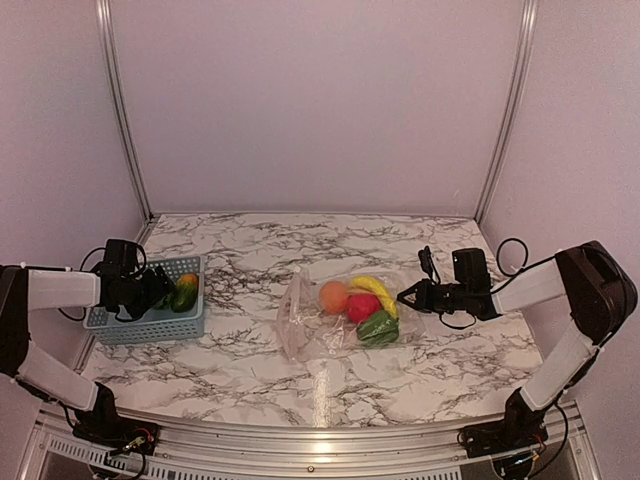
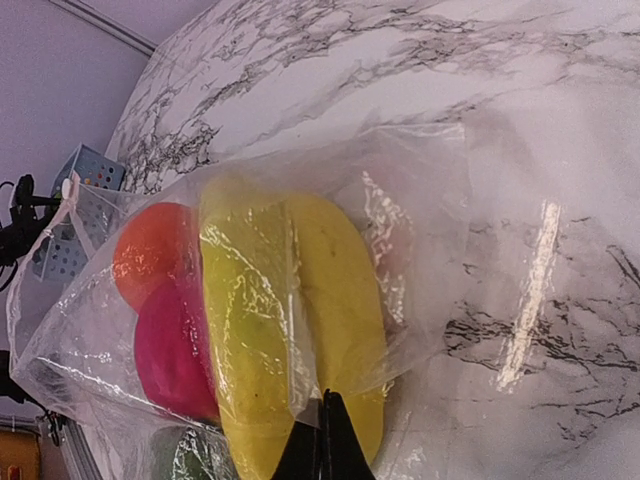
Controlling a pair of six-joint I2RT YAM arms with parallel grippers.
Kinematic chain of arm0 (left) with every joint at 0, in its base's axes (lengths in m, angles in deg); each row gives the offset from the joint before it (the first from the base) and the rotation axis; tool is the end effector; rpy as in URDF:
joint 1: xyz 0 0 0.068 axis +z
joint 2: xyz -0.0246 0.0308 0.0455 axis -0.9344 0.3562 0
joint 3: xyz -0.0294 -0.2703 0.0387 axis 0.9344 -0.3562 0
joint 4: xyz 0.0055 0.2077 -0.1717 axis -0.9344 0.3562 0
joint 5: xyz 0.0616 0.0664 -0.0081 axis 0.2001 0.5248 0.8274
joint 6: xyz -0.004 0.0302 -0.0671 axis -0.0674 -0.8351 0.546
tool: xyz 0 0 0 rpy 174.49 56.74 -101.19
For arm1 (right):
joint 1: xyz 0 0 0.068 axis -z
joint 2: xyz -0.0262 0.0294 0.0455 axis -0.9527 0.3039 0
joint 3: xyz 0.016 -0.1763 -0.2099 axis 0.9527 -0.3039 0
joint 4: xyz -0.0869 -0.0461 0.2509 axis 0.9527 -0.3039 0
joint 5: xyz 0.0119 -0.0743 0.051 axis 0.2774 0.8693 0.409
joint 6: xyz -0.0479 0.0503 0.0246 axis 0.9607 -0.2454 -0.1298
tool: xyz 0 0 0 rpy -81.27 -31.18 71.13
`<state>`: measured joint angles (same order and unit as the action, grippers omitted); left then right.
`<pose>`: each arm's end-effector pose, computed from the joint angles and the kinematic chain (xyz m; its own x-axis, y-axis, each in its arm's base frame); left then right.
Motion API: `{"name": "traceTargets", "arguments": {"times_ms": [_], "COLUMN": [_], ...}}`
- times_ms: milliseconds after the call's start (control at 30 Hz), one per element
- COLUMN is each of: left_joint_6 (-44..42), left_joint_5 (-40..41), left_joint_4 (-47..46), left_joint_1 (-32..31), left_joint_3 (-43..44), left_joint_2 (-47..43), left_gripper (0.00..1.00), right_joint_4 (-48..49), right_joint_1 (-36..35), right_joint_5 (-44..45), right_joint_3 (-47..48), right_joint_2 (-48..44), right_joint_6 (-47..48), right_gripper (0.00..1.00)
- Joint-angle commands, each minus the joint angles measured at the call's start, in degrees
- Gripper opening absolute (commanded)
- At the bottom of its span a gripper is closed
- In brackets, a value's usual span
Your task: Open the zip-top bag and remove the fake food
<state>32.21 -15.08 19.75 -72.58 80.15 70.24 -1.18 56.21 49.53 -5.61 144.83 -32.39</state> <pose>0.2871 -0.0188 0.1445 -0.5974 -0.5758 -0.5582 -0.3611 0.8146 -0.4539 0.2959 0.1195 0.1187 -0.8026 0.1440 -0.5789 -0.3307 0.7002 0.6327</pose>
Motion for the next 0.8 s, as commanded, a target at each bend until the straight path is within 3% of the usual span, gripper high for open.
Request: {"name": "traceTargets", "arguments": {"times_ms": [0,367,533,633,767], "left_joint_6": [0.11,-2.15,-4.41,-5.12,-5.58], "left_joint_5": [-0.94,-3.15,-4.14,-6.59,-8.73], "left_joint_4": [-3.59,-1.63,-1.54,-3.73,-7.68], "left_joint_1": [0.32,0.08,-5.09,-9.11,-15.42], "left_joint_3": [1.35,1.29,2.21,2.3,2.82], "left_joint_2": [0.48,-9.85,-13.05,-12.42,-8.65], "left_gripper": [0.96,0.99,0.98,0.91,0.74], "right_joint_4": [0.11,-1.49,-1.52,-1.03,-0.7], "right_joint_1": [0.67,0.71,0.72,0.69,0.72], "right_joint_5": [-0.67,-0.5,-0.38,-0.75,-1.01], "right_joint_3": [1.51,1.84,1.96,1.86,1.89], "right_joint_2": [0.43,-0.25,-0.27,-0.01,0.3], "right_joint_6": [0.53,1.56,1.46,1.09,0.97], "right_gripper": [0.0,0.0,0.0,0.0,0.0]}}
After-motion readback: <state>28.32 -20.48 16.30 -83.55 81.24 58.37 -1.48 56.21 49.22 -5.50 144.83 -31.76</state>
